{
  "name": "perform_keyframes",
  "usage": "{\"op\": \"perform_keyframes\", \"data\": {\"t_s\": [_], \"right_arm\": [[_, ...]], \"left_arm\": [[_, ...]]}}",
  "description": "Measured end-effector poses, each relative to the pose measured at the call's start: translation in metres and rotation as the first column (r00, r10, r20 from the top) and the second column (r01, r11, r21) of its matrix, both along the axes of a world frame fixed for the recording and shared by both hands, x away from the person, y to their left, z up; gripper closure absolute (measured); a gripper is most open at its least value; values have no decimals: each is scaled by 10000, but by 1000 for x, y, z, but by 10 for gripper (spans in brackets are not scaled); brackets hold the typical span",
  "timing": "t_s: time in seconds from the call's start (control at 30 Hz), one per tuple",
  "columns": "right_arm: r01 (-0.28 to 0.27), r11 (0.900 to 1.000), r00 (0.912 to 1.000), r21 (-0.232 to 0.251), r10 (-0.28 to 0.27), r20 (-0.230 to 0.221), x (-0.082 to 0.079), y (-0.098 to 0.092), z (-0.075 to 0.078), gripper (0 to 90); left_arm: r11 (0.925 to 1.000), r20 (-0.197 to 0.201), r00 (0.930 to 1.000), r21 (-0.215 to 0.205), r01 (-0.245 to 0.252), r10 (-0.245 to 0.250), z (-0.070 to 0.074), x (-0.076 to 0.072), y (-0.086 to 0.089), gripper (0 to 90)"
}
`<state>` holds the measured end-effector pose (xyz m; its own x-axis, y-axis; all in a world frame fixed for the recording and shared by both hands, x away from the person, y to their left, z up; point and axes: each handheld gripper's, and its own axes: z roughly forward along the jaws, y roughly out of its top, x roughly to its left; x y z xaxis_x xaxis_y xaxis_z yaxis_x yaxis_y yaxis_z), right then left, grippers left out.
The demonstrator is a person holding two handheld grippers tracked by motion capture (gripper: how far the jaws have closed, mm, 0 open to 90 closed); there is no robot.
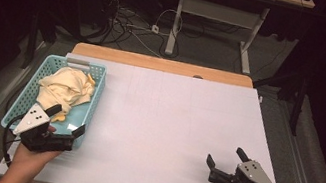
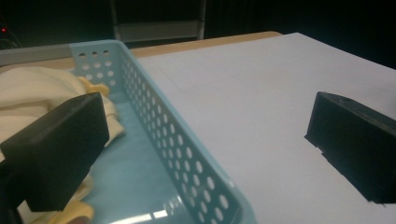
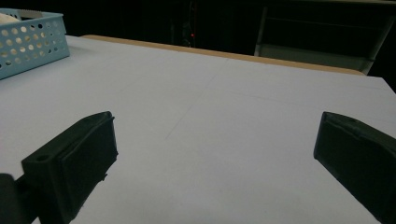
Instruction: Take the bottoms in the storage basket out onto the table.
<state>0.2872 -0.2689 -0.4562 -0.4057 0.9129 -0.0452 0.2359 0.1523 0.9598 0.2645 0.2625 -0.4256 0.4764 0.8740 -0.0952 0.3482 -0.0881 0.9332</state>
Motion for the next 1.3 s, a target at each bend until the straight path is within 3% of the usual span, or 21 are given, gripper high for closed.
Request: {"op": "perform_keyframes", "data": {"t_s": [0.37, 0.7, 0.9, 1.03, 1.13, 1.3], "right_arm": [[-310, 9995, 9995, -44, 310, -90, 12, 10, -2, 2], [-424, 9991, 9990, 26, 425, -126, 16, 12, -1, 2], [-416, 9991, 9991, 19, 416, -126, 17, 10, -2, 2], [-421, 9991, 9990, 13, 421, -160, 16, 10, -2, 2], [-438, 9990, 9990, -7, 438, -122, 15, 11, -1, 2], [-549, 9985, 9985, -36, 549, -86, 14, 13, 0, 2]], "left_arm": [[9973, -496, 9961, 61, -729, 731, 1, -7, 30, 0], [9887, -827, 9854, -51, -1500, 1491, -2, -8, 58, 0], [9836, -1127, 9788, -386, -1762, 1709, -4, -6, 71, 0], [9852, -1033, 9814, -404, -1666, 1617, -5, -5, 71, 0], [9906, -785, 9892, -494, -1275, 1234, -6, -4, 66, 0], [9935, -615, 9930, -470, -1039, 1009, -3, -4, 57, 0]]}}
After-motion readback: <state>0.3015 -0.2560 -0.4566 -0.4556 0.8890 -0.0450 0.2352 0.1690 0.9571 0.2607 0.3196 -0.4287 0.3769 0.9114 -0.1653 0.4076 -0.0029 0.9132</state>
